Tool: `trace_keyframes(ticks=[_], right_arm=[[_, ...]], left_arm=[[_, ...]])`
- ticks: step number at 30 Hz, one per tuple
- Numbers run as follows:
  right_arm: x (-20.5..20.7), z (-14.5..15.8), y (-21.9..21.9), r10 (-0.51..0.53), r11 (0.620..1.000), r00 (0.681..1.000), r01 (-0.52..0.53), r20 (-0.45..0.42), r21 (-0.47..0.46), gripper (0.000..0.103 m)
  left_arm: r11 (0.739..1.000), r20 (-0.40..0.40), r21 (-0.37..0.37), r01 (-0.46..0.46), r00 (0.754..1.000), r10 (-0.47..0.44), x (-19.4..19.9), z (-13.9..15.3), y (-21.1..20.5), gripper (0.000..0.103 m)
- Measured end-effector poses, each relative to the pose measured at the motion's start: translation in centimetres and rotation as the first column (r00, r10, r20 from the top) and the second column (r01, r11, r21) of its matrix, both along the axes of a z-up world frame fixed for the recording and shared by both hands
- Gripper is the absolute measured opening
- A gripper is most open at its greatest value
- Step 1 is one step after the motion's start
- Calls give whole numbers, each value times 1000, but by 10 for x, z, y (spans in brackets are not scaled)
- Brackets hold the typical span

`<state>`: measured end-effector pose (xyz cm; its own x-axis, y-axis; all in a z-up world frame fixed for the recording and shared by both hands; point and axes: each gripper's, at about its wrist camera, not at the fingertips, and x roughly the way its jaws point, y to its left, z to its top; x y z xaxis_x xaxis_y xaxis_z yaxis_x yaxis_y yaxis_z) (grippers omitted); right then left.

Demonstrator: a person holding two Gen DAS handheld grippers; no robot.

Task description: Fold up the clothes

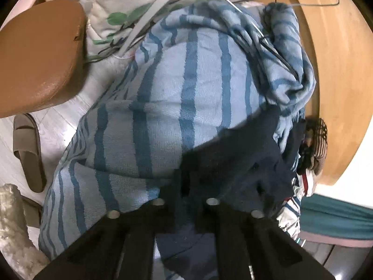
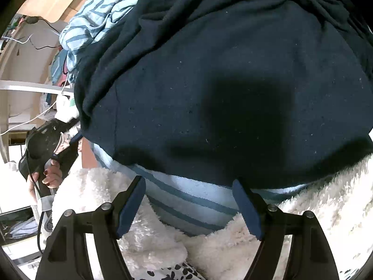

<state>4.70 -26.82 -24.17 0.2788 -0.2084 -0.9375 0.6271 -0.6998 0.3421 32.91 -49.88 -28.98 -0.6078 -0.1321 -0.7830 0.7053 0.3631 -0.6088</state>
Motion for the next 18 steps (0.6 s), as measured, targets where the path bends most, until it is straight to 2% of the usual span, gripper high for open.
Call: trace_keyframes(ticks=[3,6,9,11,15,18], right_arm=[[1,1,-1,4,1000,1000,-4,0,-1,80],[3,3,-2,8,1000,1000,-8,-5,-6,80],[1,6,-1,-11,1000,1000,11,-6,-19,80],[0,8,-1,-29,999,1000,29,-4,-29,80],[1,10,-4,-48,998,999,48,11,-46,80],[5,10,-8,-25,999,1000,25,7,-47,80]], left_arm=[[998,1,-52,-26,1000,26,6,7,6,2],[989,22,-87,-122,992,124,32,14,15,2],[981,28,-85,-174,984,177,63,11,22,0],[977,118,-61,-204,971,210,79,5,28,0],[969,100,4,-249,964,247,93,-5,35,0],[965,91,35,-259,963,255,84,0,35,1]])
